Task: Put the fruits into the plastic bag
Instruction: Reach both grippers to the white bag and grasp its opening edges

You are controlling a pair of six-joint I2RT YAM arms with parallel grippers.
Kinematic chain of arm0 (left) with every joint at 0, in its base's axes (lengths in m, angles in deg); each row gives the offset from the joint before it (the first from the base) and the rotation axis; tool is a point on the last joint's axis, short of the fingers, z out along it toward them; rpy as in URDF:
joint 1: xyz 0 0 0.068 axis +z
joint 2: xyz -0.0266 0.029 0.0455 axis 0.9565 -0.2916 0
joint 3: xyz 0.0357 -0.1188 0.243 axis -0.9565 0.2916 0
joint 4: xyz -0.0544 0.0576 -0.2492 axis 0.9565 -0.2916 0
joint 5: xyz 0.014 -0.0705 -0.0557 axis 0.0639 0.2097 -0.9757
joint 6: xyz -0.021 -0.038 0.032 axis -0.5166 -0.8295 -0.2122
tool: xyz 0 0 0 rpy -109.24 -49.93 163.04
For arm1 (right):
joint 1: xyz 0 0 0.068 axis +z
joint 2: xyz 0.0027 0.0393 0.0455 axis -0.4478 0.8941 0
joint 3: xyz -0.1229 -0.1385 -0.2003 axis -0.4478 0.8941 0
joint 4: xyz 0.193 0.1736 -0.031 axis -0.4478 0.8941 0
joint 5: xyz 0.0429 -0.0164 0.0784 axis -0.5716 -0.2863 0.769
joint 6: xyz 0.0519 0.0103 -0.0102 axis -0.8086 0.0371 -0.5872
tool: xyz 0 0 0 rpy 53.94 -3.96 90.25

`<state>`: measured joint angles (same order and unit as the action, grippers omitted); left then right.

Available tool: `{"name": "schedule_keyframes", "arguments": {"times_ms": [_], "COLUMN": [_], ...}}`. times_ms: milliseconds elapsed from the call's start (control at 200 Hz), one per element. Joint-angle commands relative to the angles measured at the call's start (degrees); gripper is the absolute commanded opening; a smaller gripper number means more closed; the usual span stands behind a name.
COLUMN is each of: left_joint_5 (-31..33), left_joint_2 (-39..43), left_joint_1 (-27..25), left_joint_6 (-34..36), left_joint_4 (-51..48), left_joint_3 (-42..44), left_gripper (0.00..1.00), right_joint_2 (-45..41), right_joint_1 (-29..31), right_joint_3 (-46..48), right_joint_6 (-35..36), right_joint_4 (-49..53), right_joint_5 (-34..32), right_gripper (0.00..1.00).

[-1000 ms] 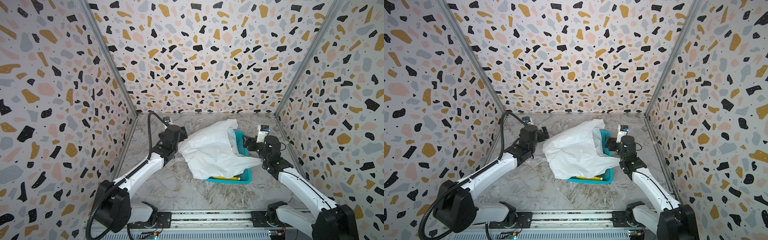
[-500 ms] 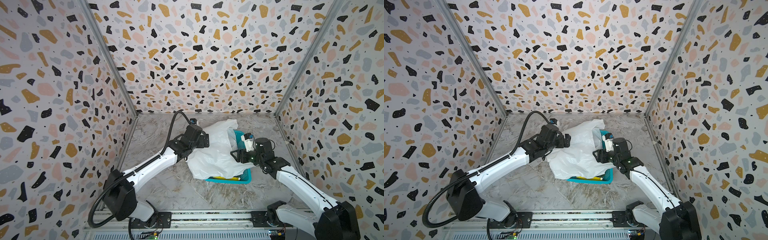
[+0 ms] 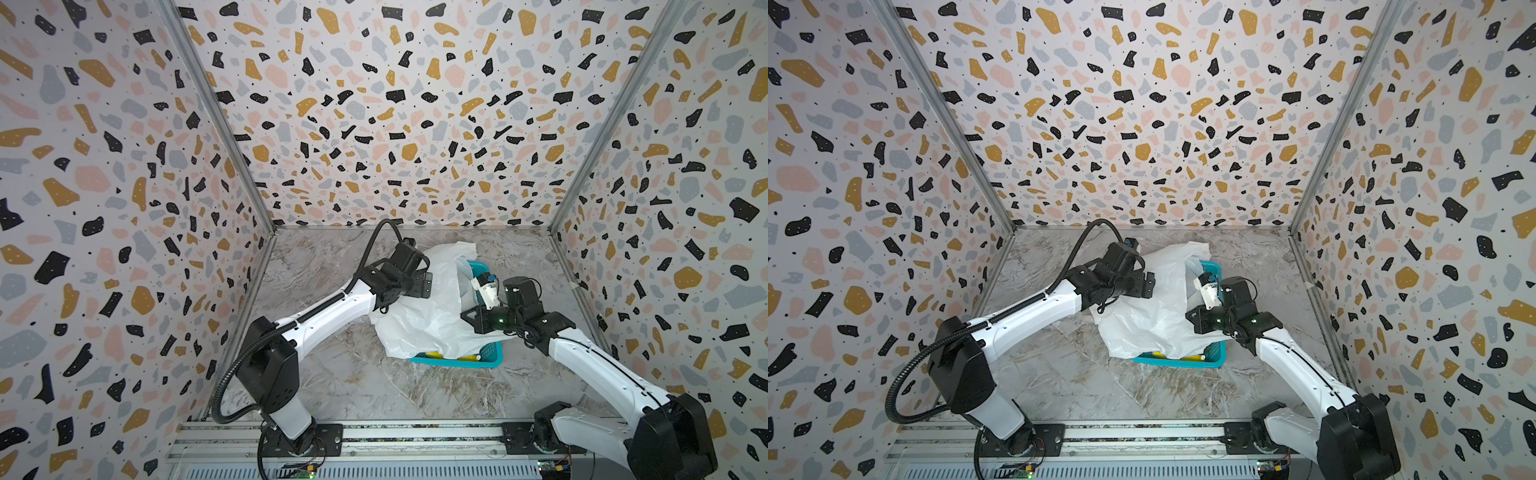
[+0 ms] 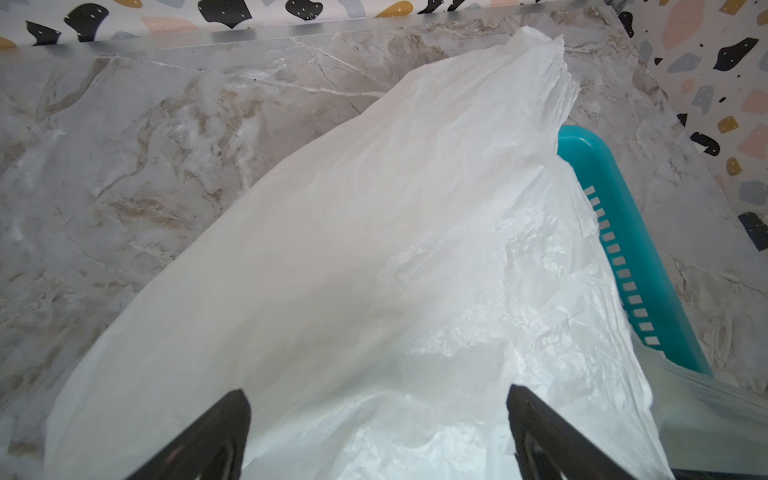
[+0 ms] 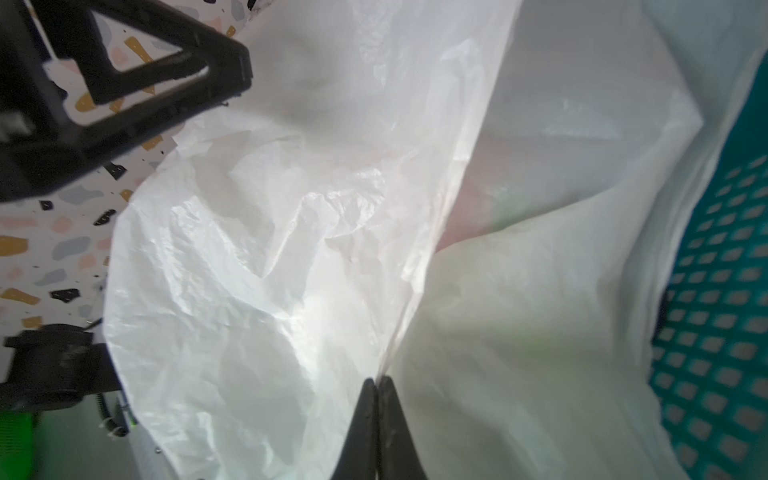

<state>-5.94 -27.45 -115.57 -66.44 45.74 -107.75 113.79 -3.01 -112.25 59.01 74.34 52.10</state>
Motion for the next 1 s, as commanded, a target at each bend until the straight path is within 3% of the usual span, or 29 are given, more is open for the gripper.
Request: {"name": "schedule_keyframes", "arguments": {"times_ms": [0,255,551,766,831,871,936,996], "left_joint_5": [-6.00,-15.70,-16.26,-14.72,-13.57,-13.00,-12.45,-11.89], "left_joint_2": [0.37,1.38,-0.15,-1.97,-2.80,-3.03,-2.63,-1.65], "left_joint_1": [-0.76,-1.73,-2.46,-2.98,-3.09,-3.09,-3.09,-3.09], "left_joint_6": [1.87,0.61,0.82,1.38,1.61,1.62,1.53,1.62], "left_joint_4": [-1.45,-1.30,-4.20,-5.96,-7.01,-7.38,-7.09,-6.32], "left_joint_3": [-2.77,-4.57,-7.64,-7.52,-7.71,-7.75,-7.79,-8.26], "left_gripper": [0.99,1.00,1.00,0.96,0.85,0.72,0.34,0.09], "right_joint_2": [-2.45,-4.44,-3.50,-1.18,-0.32,0.12,0.70,0.75], "right_joint_1": [0.91,6.49,15.15,17.73,18.78,19.28,19.68,19.66], "right_joint_3": [-0.04,-0.97,-4.35,-6.68,-7.48,-7.97,-8.49,-8.79], "right_joint_6": [-0.72,-3.25,-2.44,-2.29,-1.96,-1.81,-1.85,-2.09], "right_joint_4": [-3.69,-10.87,-13.60,-14.98,-15.61,-15.76,-15.90,-15.89], "right_joint_5": [4.03,2.48,-7.12,-13.27,-14.62,-15.22,-15.49,-15.46], "right_gripper": [0.00,0.00,0.00,0.00,0.00,0.00,0.00,0.00]}}
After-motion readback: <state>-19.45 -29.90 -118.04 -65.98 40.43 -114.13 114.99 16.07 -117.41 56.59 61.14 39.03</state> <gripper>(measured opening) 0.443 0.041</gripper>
